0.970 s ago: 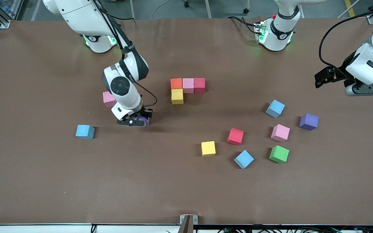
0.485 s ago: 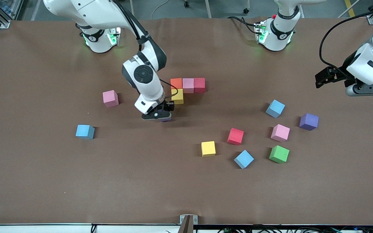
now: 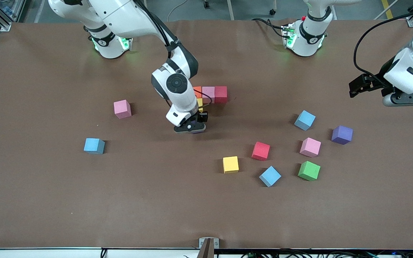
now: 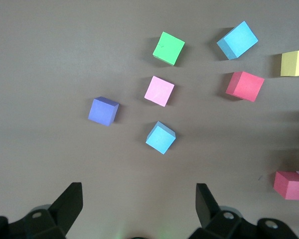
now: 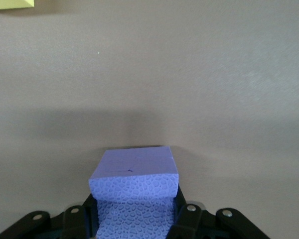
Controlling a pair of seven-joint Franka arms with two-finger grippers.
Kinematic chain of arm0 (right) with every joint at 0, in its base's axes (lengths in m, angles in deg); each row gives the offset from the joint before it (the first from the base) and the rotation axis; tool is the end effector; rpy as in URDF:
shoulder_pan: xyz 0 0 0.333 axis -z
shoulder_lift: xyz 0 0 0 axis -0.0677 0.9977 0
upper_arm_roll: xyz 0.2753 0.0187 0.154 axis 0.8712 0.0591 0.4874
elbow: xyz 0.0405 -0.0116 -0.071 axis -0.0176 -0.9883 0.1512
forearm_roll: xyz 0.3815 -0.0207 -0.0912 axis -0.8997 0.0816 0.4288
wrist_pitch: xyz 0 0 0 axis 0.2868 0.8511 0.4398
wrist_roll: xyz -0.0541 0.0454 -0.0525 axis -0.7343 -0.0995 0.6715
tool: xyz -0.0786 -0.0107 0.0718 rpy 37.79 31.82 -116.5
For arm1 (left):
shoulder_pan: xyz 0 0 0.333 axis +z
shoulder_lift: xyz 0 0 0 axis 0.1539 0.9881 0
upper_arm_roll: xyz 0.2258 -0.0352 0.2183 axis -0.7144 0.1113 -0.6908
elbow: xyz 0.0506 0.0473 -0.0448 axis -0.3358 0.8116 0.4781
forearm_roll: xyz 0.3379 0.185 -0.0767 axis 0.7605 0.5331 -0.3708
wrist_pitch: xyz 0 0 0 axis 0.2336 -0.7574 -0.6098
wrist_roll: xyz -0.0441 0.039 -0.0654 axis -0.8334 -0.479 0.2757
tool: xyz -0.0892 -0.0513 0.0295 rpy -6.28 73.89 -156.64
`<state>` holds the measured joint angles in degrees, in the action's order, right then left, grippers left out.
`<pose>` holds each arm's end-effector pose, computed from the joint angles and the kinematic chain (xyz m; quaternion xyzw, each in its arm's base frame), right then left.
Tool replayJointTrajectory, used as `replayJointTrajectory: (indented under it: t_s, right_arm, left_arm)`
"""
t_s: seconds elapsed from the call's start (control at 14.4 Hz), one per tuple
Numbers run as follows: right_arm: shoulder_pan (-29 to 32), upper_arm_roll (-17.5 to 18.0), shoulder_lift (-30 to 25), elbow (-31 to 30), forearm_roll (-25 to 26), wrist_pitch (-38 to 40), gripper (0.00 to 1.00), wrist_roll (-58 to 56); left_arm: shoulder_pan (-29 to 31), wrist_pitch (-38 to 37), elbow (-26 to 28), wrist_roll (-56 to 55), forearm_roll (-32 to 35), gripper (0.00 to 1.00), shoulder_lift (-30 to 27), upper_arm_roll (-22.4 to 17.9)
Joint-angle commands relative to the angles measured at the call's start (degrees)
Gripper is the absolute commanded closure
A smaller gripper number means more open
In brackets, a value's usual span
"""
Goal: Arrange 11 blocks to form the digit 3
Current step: 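Carry the purple cube with the right gripper below the yellow cube, then release purple cube with the right gripper while the left gripper reaches yellow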
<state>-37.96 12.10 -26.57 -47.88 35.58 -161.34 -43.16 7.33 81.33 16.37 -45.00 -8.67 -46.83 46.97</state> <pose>0.4781 0.4584 0.2207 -0.9986 -0.0283 -0.0083 0.0448 0.5439 -0.0655 0.6015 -0.9994 -0.0028 0.0315 0.0166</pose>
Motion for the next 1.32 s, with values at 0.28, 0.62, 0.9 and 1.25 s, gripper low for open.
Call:
replayJointTrajectory:
  t_s: [0.28, 0.62, 0.9, 1.25]
  right_arm:
    - [-1.14, 0.07, 1.42, 2.06, -0.33, 6.91, 0.98, 6.76]
    - [-1.66, 0.07, 1.51, 2.23, -0.33, 6.74, 0.98, 8.35]
    - [-1.84, 0.07, 1.51, 2.23, -0.33, 6.57, 0.98, 8.7]
    - [-1.84, -0.01, 1.6, 2.15, -0.33, 6.74, 0.98, 8.53]
  left_arm:
    - [0.2, 0.26, -0.04, -0.03, -1.04, 0.0, -0.26, -0.22]
    - [0.29, 0.17, 0.05, 0.23, -1.04, 0.0, -0.18, -0.22]
    - [0.29, 0.26, 0.05, 0.23, -1.04, 0.0, -0.18, -0.22]
    - [0.2, 0.43, 0.05, 0.23, -0.95, 0.0, 0.26, -0.22]
